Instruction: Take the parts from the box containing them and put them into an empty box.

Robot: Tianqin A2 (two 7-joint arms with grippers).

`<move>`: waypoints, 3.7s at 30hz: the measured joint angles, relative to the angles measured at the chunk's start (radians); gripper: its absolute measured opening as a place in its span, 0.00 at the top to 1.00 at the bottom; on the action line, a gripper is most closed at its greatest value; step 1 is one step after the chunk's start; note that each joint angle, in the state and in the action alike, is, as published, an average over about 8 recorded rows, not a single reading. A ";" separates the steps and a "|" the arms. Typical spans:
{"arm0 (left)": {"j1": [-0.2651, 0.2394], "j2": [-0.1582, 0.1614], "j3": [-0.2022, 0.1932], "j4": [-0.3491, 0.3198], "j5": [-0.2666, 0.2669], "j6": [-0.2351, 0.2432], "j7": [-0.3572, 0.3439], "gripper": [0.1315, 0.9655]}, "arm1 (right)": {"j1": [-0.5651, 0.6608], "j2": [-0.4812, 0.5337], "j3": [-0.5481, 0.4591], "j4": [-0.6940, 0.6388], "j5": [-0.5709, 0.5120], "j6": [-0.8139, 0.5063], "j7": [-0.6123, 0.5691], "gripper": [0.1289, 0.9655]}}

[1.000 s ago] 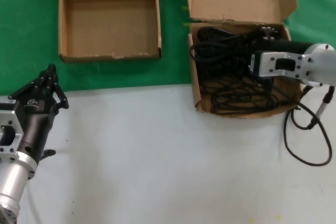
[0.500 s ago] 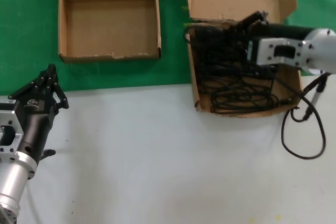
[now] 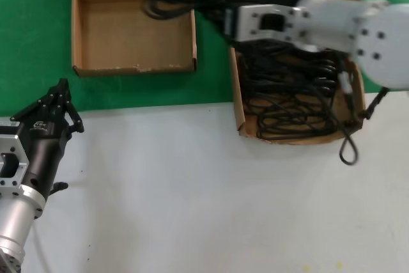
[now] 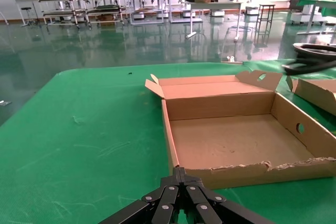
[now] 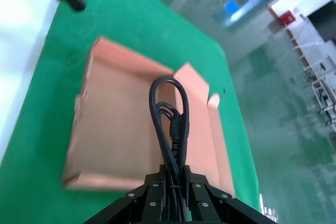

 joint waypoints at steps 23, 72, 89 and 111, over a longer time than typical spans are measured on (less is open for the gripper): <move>0.000 0.000 0.000 0.000 0.000 0.000 0.000 0.98 | 0.074 -0.223 -0.068 -0.369 0.148 0.229 -0.268 0.83; 0.004 0.000 -0.002 0.000 -0.002 -0.003 0.003 0.85 | -0.543 0.008 0.357 0.326 0.281 0.372 -0.006 0.01; 0.008 0.001 -0.004 0.000 -0.006 -0.008 0.007 0.48 | -0.662 0.000 0.386 0.295 0.456 0.476 -0.013 0.00; 0.014 0.002 -0.006 -0.001 -0.010 -0.013 0.013 0.08 | -0.816 -0.010 0.425 0.255 0.682 0.610 -0.022 0.00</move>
